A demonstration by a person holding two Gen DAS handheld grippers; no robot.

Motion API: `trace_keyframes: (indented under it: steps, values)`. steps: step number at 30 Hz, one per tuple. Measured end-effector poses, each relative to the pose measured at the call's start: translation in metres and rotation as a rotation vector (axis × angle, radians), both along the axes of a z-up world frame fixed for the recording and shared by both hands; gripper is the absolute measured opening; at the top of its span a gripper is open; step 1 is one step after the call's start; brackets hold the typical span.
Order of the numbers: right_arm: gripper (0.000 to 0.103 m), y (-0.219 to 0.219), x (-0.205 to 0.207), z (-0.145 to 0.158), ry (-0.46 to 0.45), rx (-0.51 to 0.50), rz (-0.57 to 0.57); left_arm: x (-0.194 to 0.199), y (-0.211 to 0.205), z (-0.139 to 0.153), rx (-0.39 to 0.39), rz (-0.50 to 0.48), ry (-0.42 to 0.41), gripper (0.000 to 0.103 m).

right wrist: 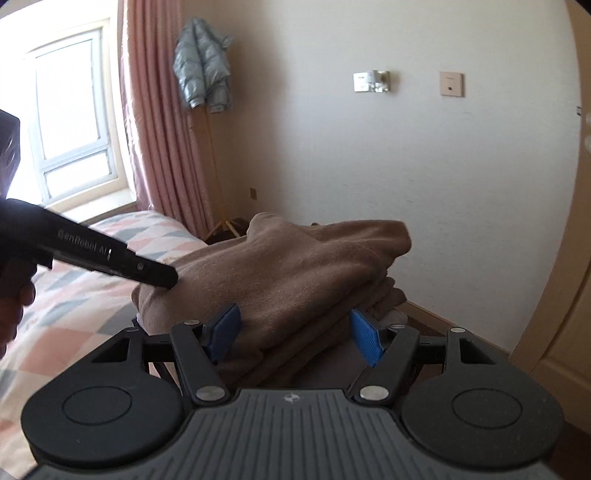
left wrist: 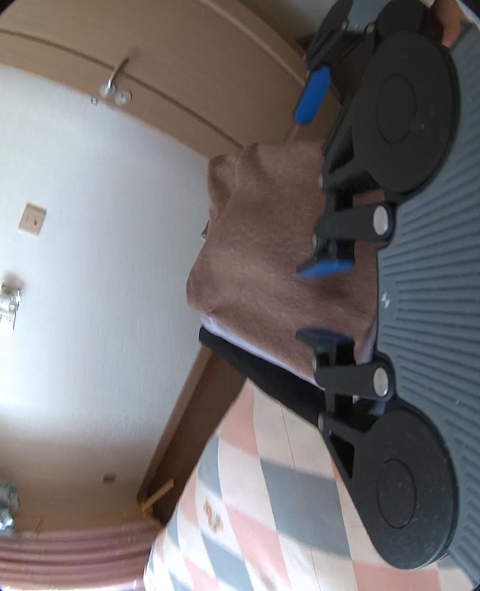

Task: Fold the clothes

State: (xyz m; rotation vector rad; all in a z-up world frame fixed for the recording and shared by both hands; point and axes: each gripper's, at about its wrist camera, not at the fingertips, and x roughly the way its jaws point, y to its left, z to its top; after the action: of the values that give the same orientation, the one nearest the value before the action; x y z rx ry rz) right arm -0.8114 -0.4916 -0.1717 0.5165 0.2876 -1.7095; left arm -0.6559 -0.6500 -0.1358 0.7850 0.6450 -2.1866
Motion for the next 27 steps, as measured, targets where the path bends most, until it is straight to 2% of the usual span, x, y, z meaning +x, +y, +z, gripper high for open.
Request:
trace_keyframes:
  steps: [2, 3, 4, 8, 11, 21, 25, 27]
  values:
    - [0.069, 0.010, 0.004, 0.012, -0.011, 0.004, -0.010, 0.004, 0.011, 0.012, 0.008, 0.027, -0.030, 0.052]
    - [0.070, 0.015, 0.007, 0.017, -0.036, 0.022, -0.022, 0.008, 0.018, 0.017, 0.013, 0.038, -0.039, 0.056]
    - [0.072, 0.020, 0.010, 0.021, -0.066, 0.043, -0.035, 0.013, 0.025, 0.022, 0.020, 0.043, -0.046, 0.065]
    - [0.075, 0.045, 0.029, 0.028, -0.239, 0.128, -0.111, 0.033, 0.053, 0.038, 0.035, 0.037, -0.092, 0.068]
    - [0.079, 0.071, 0.044, 0.040, -0.307, 0.140, -0.157, 0.046, 0.075, 0.051, 0.041, 0.028, -0.134, 0.072]
    - [0.085, 0.139, 0.100, 0.085, -0.257, 0.105, -0.283, 0.100, 0.151, 0.091, -0.030, 0.017, -0.160, 0.089]
    - [0.088, 0.163, 0.123, 0.096, -0.245, 0.100, -0.293, 0.117, 0.177, 0.102, -0.059, 0.024, -0.188, 0.102]
    - [0.092, 0.173, 0.135, 0.102, -0.232, 0.096, -0.288, 0.124, 0.189, 0.106, -0.085, 0.027, -0.204, 0.102]
